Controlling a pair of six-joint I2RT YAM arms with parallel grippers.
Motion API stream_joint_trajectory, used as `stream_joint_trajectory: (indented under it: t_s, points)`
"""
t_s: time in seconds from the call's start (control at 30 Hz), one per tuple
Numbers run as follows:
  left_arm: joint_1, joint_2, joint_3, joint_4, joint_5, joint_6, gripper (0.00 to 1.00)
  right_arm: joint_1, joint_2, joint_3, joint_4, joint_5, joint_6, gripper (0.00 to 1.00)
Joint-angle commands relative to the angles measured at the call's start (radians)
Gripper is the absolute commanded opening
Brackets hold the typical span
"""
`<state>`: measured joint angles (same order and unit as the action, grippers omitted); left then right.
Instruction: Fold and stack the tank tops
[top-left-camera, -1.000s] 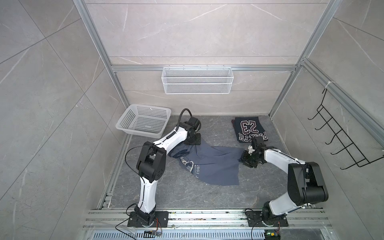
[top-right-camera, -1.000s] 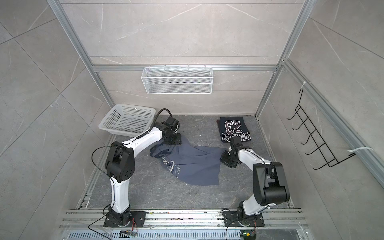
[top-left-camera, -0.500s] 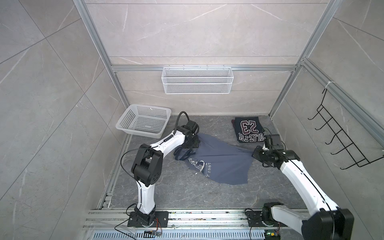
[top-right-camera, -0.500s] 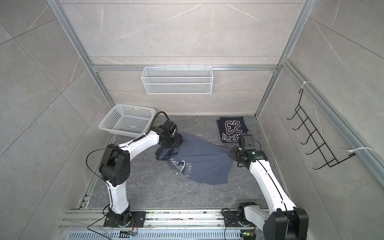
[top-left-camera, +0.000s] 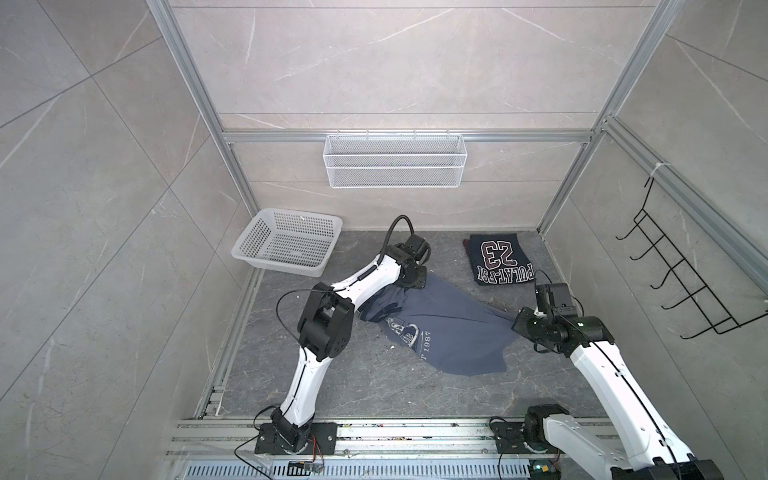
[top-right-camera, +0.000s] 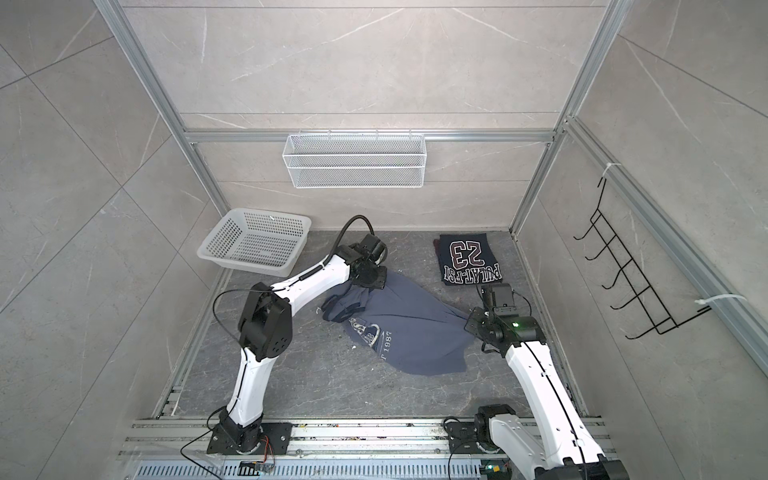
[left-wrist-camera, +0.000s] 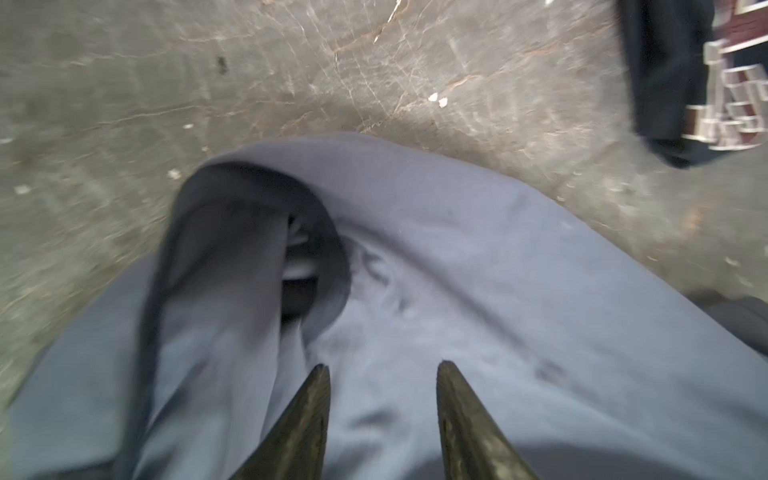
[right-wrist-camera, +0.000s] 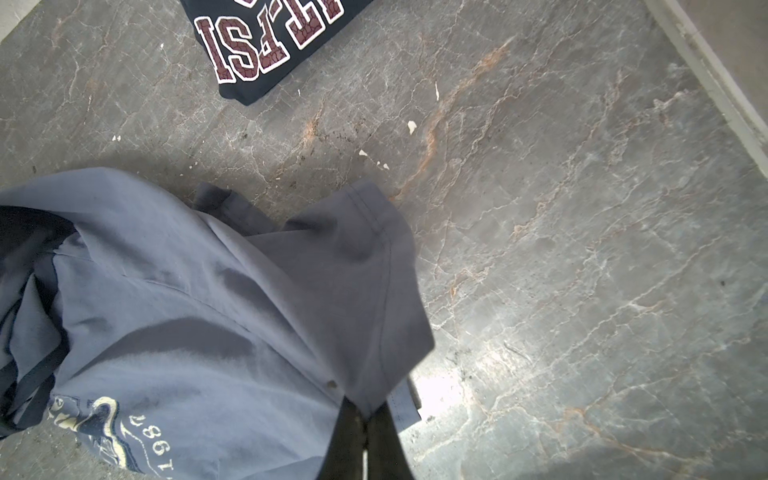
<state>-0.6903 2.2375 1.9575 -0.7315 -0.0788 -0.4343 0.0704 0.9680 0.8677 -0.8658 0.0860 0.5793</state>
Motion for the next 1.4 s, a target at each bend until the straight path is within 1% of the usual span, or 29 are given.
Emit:
stream_joint_trajectory:
  t_s: [0.0,0.13,0.23,0.37,0.47,0.63,0.77,0.83,0.97,1.07,1.13,1.23,1.3,1.37]
  points:
    - [0.015,0.061,0.095,-0.089,-0.095,0.024,0.49,-0.003,-0.020,0.002,-0.033,0.006,-0.012,0.00]
    - [0.029,0.133,0.146,-0.112,-0.105,0.018,0.50,-0.002,-0.026,-0.002,-0.035,0.000,-0.014,0.00]
    - [0.030,0.145,0.148,-0.105,-0.092,0.019,0.48,-0.003,-0.028,-0.003,-0.035,-0.001,-0.014,0.00]
    - [0.030,0.143,0.136,-0.091,-0.041,0.011,0.37,-0.002,-0.021,-0.005,-0.034,0.000,-0.015,0.00]
    - [0.029,0.112,0.110,-0.074,-0.013,0.004,0.29,-0.003,-0.011,-0.005,-0.036,0.011,-0.015,0.00]
    - [0.029,0.057,0.062,-0.048,0.036,-0.006,0.27,-0.002,-0.006,-0.001,-0.035,0.009,-0.016,0.00]
    - [0.029,0.028,0.042,-0.047,0.018,-0.008,0.18,-0.003,-0.006,0.007,-0.041,0.013,-0.015,0.00]
    - [0.029,0.004,0.029,-0.035,0.011,-0.007,0.15,-0.001,-0.002,0.013,-0.044,0.018,-0.015,0.00]
    - [0.029,-0.050,0.005,-0.014,-0.024,-0.003,0.07,-0.003,0.005,0.029,-0.050,0.018,-0.019,0.00]
    - [0.031,-0.105,-0.019,-0.002,-0.050,-0.008,0.03,-0.001,0.014,0.047,-0.058,0.016,-0.022,0.00]
    - [0.035,-0.167,-0.043,0.004,-0.061,-0.008,0.01,-0.002,0.018,0.072,-0.069,0.009,-0.031,0.00]
    - [0.057,-0.315,-0.108,0.031,-0.092,-0.006,0.00,-0.003,0.025,0.148,-0.103,0.004,-0.050,0.00]
    - [0.097,-0.440,-0.161,0.067,-0.084,-0.013,0.00,-0.002,0.046,0.228,-0.122,-0.016,-0.068,0.00]
    - [0.154,-0.537,-0.181,0.094,-0.044,-0.023,0.01,-0.003,0.079,0.323,-0.128,-0.023,-0.081,0.00]
